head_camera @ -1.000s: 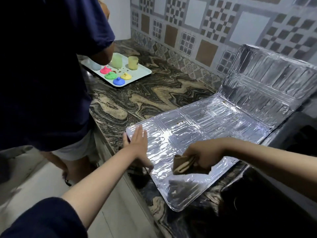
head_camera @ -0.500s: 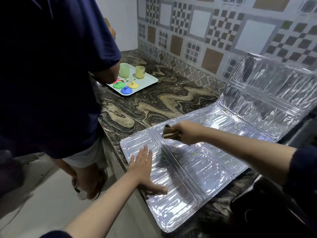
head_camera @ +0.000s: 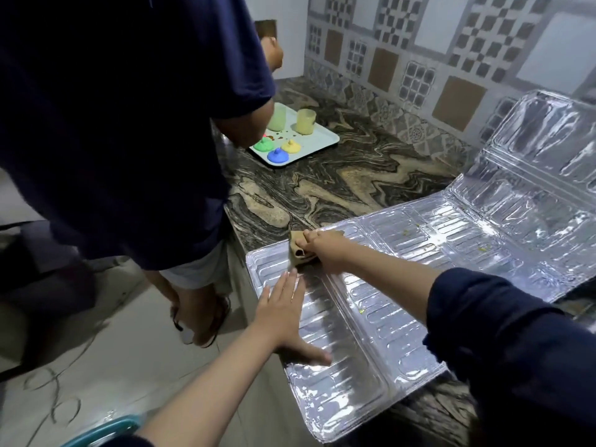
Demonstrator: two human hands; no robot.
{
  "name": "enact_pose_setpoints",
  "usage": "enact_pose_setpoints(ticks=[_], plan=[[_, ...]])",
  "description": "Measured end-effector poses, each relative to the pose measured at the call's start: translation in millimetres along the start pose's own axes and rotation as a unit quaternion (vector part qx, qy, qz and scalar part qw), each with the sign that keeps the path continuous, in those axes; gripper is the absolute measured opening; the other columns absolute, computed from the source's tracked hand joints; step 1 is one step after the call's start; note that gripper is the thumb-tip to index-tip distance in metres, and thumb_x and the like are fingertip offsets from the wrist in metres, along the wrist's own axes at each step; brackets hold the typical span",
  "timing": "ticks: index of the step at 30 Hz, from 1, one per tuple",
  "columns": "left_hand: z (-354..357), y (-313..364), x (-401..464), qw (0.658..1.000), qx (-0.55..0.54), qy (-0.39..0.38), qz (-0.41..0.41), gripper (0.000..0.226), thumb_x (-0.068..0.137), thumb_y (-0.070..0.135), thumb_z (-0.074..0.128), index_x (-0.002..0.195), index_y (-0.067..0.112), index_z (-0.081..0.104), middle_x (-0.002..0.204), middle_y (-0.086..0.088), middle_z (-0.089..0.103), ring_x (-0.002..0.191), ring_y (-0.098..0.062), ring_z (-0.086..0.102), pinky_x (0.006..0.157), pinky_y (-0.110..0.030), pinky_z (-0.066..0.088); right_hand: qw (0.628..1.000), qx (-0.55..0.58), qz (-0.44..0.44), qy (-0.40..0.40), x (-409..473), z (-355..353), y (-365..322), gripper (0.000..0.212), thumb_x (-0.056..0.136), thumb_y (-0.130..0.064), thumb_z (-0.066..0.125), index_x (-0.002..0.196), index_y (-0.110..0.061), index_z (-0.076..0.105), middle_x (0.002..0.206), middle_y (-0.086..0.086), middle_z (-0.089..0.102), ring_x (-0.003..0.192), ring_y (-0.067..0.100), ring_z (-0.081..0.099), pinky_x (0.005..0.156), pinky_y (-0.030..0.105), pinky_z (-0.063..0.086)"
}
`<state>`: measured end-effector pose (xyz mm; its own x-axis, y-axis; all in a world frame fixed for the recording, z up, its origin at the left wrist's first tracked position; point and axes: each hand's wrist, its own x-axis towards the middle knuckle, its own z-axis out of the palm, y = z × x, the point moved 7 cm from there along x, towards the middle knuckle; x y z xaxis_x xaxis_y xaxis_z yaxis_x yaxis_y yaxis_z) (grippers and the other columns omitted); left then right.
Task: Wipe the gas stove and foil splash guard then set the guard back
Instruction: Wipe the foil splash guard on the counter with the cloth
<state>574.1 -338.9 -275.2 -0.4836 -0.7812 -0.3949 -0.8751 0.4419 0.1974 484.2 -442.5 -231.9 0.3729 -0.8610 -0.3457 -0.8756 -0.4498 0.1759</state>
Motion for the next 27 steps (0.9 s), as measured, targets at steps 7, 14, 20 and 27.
enact_pose_setpoints(ticks=[7,14,20,27], plan=[[1,0,2,1.000,0.007,0.008,-0.008,0.151,0.047,0.093,0.054,0.149,0.010,-0.021,0.153,-0.006,-0.034,0.142,-0.022,-0.029,0.118,-0.049,-0.009,0.999,0.012,-0.031,-0.012,-38,16,2,0.067,0.084,-0.011,0.056,0.146,-0.022,0.032,0.144,0.009,0.044,0.124,0.033,0.050,0.096,0.037,0.046],[1,1,3,1.000,0.012,-0.008,-0.018,0.150,0.047,0.092,0.056,0.147,0.013,-0.025,0.151,-0.005,-0.038,0.141,-0.022,-0.031,0.118,-0.048,-0.011,0.997,0.015,-0.056,-0.059,-92,33,-4,0.070,0.084,-0.009,0.057,0.147,-0.025,0.030,0.149,0.007,0.038,0.126,0.031,0.048,0.097,0.035,0.042],[0,3,4,0.999,0.013,-0.037,-0.030,0.153,0.046,0.090,0.059,0.146,0.012,-0.028,0.149,-0.005,-0.041,0.140,-0.023,-0.033,0.117,-0.047,-0.014,0.988,0.029,-0.062,-0.141,-136,39,-13,0.068,0.084,-0.006,0.054,0.144,-0.028,0.033,0.133,0.013,0.050,0.115,0.035,0.054,0.089,0.034,0.045],[3,1,4,0.997,0.010,-0.062,-0.048,0.158,0.040,0.094,0.056,0.143,0.014,-0.033,0.146,-0.003,-0.045,0.138,-0.023,-0.036,0.114,-0.046,-0.019,0.973,0.065,-0.078,-0.208,-178,28,-26,0.055,0.077,0.000,0.052,0.126,-0.023,0.059,0.113,0.013,0.066,0.098,0.032,0.059,0.070,0.026,0.039]])
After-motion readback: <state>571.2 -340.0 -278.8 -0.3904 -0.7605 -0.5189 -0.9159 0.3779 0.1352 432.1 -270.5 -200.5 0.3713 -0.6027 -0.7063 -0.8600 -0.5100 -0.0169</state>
